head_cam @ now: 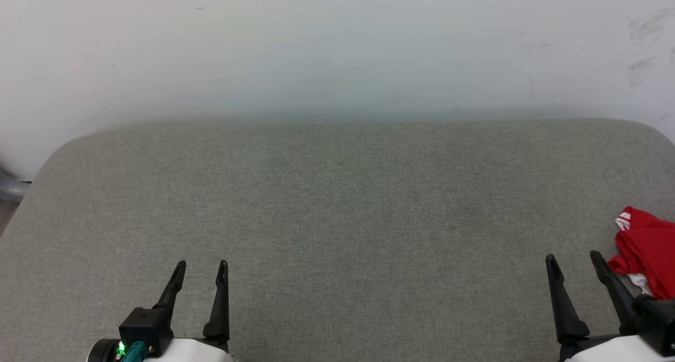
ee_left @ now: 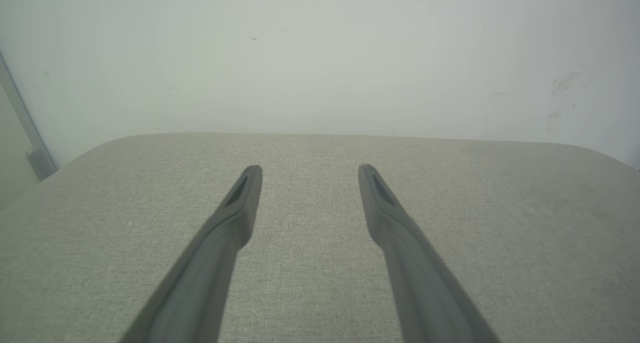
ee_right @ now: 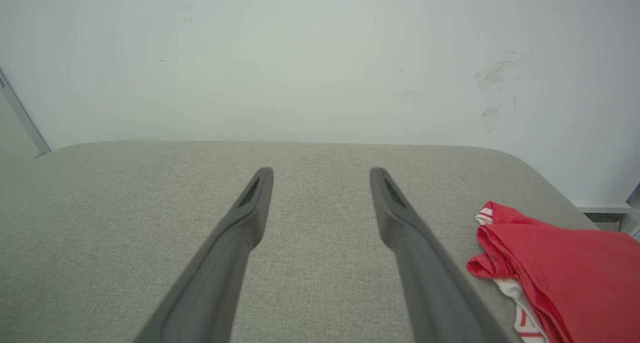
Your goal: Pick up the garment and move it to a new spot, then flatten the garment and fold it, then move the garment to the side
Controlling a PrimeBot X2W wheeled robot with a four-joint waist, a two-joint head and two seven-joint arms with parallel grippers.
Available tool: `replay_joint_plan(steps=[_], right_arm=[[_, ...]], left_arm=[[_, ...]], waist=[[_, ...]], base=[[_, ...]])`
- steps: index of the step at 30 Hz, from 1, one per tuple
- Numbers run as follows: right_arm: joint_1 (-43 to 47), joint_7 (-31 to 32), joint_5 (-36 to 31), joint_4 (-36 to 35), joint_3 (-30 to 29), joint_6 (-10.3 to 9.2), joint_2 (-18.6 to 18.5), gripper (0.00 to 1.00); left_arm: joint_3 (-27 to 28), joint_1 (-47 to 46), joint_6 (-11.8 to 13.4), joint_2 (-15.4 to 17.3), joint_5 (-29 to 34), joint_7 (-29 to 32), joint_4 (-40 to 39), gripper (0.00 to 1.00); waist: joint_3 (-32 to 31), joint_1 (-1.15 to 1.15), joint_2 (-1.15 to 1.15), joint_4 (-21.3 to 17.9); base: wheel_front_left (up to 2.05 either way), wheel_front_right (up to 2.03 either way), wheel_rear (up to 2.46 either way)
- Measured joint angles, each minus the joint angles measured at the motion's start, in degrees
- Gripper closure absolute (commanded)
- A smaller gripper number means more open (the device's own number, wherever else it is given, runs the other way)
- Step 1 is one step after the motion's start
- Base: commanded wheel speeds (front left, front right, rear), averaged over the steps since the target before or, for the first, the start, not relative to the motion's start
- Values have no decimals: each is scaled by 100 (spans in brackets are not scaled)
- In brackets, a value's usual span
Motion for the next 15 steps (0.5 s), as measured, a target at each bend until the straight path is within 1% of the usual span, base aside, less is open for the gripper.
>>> replay_joint_plan(steps=[15], right_arm=[[-9,-51,64,32,54,0,19,0]], left_arm=[[85,-3,-89,-44,83,0,33,0]], waist=[[44,1,0,-13]], base=[[0,0,0]])
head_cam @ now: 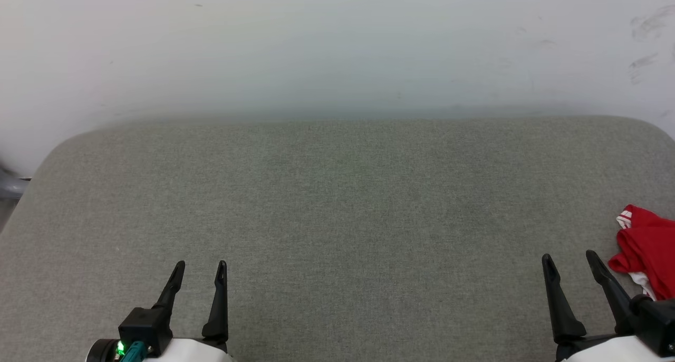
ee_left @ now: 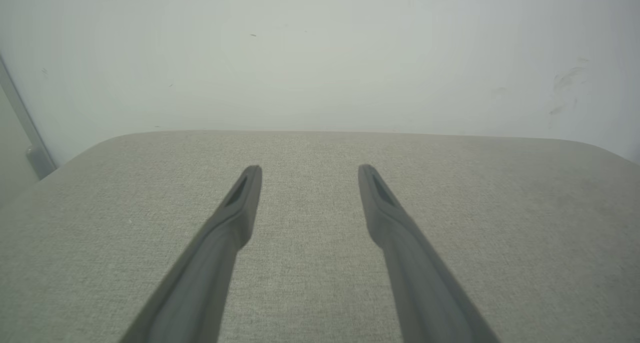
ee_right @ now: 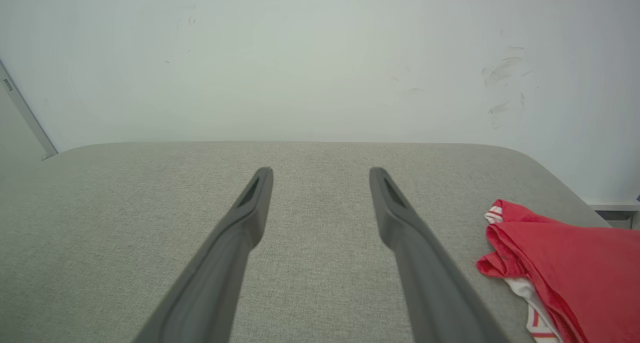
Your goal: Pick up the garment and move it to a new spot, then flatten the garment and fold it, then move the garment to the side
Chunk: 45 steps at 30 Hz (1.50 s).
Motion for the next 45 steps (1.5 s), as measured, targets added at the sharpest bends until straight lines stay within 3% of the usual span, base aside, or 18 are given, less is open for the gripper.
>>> replay_joint_plan(steps=[3,4,6,7,10,16,45], right_arm=[[-2,-31,5,7,5,0,0,0],[0,-33,5,29,7,0,1,100],[14,-34,130,199,29,0,2,100],[-1,-34,643,314,52,0,-2,100],[-48,-33,1126,468,73,0,-19,100],[-196,-32,1795,661,99,0,-48,100],[-754,25,4372,1415,132,-1,-136,100]], left_arm=[[10,-1,-12,-12,-5,0,23,0],[8,2,-8,-20,-7,3,42,100],[18,45,-4,-43,-136,80,215,100],[78,35,-42,-73,-570,210,247,100],[141,5,-80,-119,-989,316,265,100],[229,-32,-125,-154,-1579,467,301,100],[586,-360,-324,-308,-3938,1085,438,100]], waist=[[10,0,0,0],[12,0,0,0],[16,0,0,0],[21,0,0,3],[27,0,0,5],[35,0,0,7],[74,0,0,20]], base=[[0,0,0],[0,0,0],[0,0,0],[0,0,0],[0,0,0],[0,0,0],[0,0,0]])
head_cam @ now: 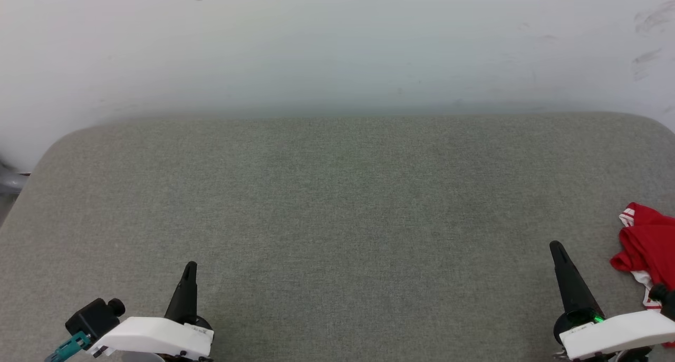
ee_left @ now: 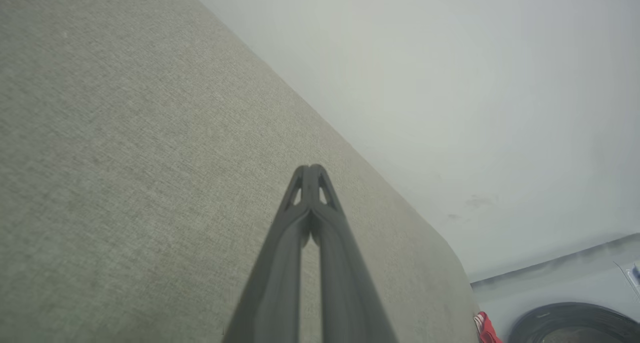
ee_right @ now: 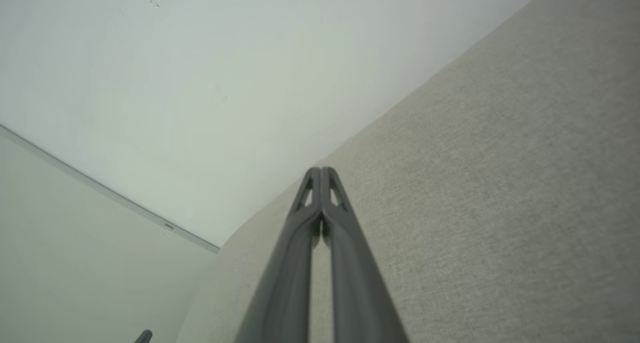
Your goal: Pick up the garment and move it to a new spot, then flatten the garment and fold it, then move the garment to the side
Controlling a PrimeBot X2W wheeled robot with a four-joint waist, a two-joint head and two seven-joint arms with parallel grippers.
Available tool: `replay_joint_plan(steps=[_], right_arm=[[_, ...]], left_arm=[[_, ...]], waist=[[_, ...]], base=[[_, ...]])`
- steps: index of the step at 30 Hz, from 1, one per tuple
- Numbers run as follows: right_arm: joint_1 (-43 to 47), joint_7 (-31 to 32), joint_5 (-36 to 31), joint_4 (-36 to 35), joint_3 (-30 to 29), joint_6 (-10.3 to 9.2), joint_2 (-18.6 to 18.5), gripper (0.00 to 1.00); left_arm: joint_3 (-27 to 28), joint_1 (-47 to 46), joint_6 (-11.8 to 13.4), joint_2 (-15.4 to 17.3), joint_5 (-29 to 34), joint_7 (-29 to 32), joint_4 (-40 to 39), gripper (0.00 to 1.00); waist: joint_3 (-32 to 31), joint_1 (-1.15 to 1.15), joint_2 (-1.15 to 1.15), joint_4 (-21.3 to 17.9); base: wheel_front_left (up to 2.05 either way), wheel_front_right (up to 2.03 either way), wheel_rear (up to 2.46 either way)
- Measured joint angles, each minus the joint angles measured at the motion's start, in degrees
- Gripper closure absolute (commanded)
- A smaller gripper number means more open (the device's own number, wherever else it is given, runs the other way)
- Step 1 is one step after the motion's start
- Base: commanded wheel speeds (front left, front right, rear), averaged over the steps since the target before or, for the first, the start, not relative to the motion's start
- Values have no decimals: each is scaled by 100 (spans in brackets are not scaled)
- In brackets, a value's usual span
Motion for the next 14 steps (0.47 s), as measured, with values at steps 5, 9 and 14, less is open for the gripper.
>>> replay_joint_plan(steps=[5,9,14], right_arm=[[-36,29,361,111,-3,0,-5,100],[-132,42,644,183,-3,0,-10,100],[-186,49,976,293,-10,0,-12,100]], left_arm=[[42,-31,-33,-18,-335,89,20,100],[85,-82,-56,-34,-591,151,42,100],[148,-116,-82,-45,-898,246,66,100]], waist=[[7,0,0,2],[12,0,0,4],[19,0,0,6]], base=[[0,0,0],[0,0,0],[0,0,0]])
